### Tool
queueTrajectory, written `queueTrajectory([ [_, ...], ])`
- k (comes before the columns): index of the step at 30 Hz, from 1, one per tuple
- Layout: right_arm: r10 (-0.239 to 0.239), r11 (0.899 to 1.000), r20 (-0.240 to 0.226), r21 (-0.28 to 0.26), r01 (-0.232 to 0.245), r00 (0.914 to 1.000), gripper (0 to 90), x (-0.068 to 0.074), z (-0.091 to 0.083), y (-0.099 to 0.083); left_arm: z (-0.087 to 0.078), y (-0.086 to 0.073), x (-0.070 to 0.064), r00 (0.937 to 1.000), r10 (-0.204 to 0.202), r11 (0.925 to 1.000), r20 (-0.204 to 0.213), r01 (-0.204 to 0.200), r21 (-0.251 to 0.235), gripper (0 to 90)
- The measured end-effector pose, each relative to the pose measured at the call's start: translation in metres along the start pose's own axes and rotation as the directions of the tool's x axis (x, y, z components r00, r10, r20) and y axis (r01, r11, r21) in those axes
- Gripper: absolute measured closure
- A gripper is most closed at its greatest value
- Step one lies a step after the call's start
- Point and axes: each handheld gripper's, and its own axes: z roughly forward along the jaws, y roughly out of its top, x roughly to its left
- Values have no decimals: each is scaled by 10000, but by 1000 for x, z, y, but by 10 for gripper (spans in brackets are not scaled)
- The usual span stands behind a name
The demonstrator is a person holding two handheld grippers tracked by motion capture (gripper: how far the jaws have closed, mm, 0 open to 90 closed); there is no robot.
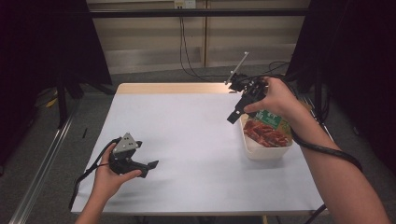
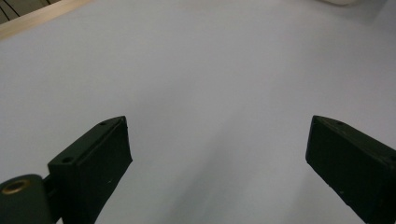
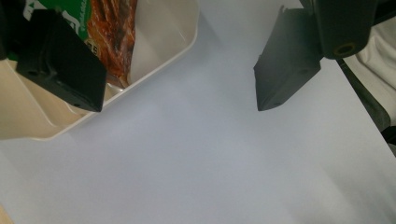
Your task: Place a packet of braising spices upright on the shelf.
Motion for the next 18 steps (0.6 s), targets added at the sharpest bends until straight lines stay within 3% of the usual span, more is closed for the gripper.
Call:
queueTrajectory([
  [12,-351,9993,121,148,349,9993,167,11,20,2,-1,-1,0,10000,3,10000,-19,-3,72,64],
  [18,-491,9985,-80,217,493,9988,167,17,30,2,-1,-1,1,10000,22,10000,-21,-21,61,64],
])
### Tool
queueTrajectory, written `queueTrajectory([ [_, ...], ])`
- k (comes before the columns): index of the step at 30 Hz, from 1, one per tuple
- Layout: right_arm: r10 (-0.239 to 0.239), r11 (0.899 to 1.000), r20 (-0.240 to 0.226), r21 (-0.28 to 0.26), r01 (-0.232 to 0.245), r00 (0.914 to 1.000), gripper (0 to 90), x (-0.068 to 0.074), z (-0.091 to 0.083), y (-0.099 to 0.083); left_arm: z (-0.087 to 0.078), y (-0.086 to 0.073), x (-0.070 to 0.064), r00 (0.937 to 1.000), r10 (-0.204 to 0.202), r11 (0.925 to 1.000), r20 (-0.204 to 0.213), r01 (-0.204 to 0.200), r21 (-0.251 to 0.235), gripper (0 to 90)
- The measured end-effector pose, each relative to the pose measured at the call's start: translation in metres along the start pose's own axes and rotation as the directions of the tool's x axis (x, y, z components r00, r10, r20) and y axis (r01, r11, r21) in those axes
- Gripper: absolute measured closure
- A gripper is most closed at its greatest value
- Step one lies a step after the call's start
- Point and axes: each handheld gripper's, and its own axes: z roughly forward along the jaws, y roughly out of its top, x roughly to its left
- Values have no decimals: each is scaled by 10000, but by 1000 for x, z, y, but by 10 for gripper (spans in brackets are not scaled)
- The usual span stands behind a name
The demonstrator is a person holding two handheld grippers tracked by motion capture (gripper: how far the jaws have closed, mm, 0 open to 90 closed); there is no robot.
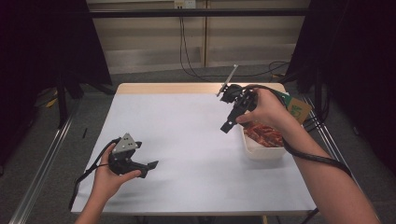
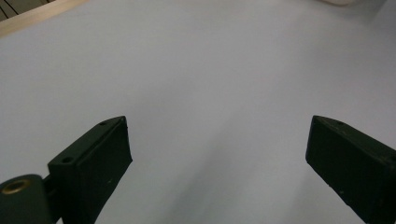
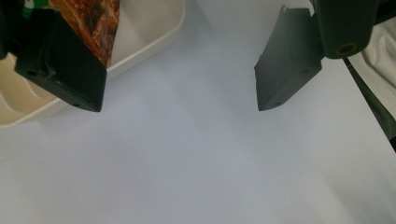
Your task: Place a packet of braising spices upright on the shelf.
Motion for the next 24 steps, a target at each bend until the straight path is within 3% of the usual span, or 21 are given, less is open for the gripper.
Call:
queueTrajectory([
  [15,-241,9996,-339,-145,236,9991,163,11,27,-3,0,0,0,9999,-129,9999,17,129,-22,64],
  [24,-506,9987,-165,-9,506,9986,161,21,45,-2,1,0,0,9999,-128,9999,53,128,-30,64],
])
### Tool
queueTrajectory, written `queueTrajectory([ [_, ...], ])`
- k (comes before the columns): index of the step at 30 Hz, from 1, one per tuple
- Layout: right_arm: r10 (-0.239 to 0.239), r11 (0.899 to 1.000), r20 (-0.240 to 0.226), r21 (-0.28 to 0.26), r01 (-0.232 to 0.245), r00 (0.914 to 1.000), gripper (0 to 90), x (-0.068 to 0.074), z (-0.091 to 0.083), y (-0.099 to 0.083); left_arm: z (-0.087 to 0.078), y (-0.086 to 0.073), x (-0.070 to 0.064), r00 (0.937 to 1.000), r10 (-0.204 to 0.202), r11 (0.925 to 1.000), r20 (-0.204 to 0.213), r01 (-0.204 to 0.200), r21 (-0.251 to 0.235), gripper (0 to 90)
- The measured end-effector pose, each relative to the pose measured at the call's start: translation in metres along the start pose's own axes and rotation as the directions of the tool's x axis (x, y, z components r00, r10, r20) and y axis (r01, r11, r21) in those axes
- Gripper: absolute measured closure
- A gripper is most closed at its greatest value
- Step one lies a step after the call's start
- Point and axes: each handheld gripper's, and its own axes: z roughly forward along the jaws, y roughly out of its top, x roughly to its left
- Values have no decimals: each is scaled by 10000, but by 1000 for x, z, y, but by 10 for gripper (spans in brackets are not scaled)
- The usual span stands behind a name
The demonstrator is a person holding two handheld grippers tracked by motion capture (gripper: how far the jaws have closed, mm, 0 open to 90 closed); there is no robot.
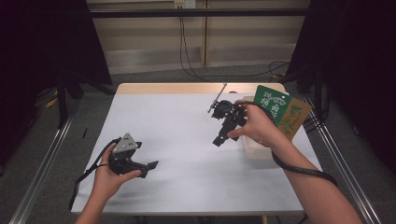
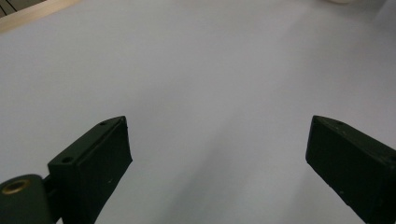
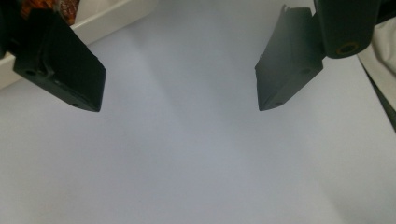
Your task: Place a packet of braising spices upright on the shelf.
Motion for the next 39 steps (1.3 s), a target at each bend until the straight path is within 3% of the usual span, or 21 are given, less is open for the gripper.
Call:
queueTrajectory([
  [4,-165,9999,-46,-22,165,9999,160,4,9,-1,-1,0,0,10000,-9,10000,6,9,28,64],
  [11,-19,10000,-421,-92,15,9991,160,6,24,-8,0,0,0,10000,3,10000,15,-3,20,64],
  [19,97,9998,-320,-177,-102,9994,161,4,35,-19,1,0,-1,10000,-20,9999,-36,21,157,64],
  [22,-16,10000,-77,-66,15,10000,161,5,40,-23,2,-1,-1,10000,-53,9999,45,52,162,64],
  [39,33,9997,-178,-233,-37,9998,164,18,69,-43,4,-2,-2,10000,-18,9997,69,16,248,64],
])
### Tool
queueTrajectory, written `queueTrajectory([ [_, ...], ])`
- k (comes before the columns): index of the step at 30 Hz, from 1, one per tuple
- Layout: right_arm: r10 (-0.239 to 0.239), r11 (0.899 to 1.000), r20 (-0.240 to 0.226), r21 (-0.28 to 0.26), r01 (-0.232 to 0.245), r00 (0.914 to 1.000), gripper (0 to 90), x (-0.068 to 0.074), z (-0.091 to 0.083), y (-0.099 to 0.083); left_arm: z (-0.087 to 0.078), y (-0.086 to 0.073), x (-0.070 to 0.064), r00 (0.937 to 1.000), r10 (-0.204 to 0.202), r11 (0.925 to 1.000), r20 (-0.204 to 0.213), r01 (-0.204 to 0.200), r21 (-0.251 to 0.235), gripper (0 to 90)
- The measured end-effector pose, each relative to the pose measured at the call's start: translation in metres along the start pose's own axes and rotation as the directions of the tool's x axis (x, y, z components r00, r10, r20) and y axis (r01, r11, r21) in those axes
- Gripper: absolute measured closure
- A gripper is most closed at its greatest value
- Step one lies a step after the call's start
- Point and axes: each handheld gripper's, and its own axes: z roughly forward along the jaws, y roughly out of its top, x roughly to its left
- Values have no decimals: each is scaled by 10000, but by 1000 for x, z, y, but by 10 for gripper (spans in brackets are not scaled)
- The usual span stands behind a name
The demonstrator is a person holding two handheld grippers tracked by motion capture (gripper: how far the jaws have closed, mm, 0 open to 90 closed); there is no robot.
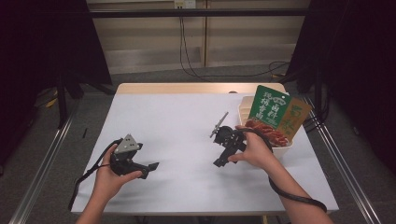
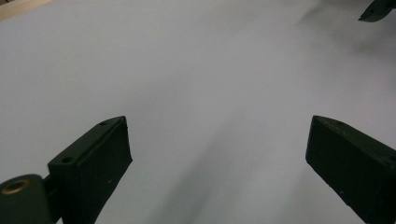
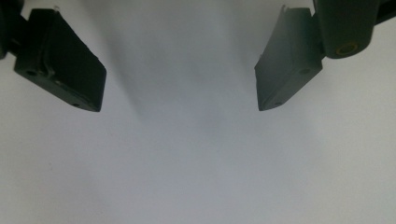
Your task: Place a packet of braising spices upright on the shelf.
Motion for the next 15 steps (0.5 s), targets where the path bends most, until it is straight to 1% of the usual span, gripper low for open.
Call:
queueTrajectory([
  [2,67,9999,-10,-155,-67,10000,161,1,3,-3,0,0,-1,10000,-31,10000,34,31,12,64],
  [6,-132,9993,66,-345,134,9999,162,7,4,-7,1,0,0,10000,8,10000,54,-8,26,64],
  [7,-58,9992,84,-401,61,9999,162,9,3,-8,1,-1,0,10000,-28,10000,80,27,51,64],
  [8,-40,9983,92,-587,46,9999,162,11,3,-8,2,-1,0,10000,-64,10000,71,63,38,64],
  [9,-56,9975,3,-709,57,10000,162,12,3,-9,2,-1,0,9999,-96,9999,75,95,50,64],
  [10,-56,9975,3,-709,57,10000,162,12,3,-9,2,-1,0,9999,-96,9999,75,95,50,64],
  [11,144,9956,-121,-926,-154,9998,161,15,3,-11,3,-2,0,9999,-71,9999,78,71,72,64],
  [12,19,9954,-65,-961,-25,10000,161,15,3,-12,3,-1,0,9999,-66,9999,77,65,110,64],
  [13,-19,9947,-99,-1026,9,9999,161,16,4,-12,3,-2,0,10000,-52,9999,55,52,117,64],
  [15,-75,9953,-59,-967,69,10000,159,17,5,-13,4,-2,0,9999,-107,9999,71,106,103,64],
])
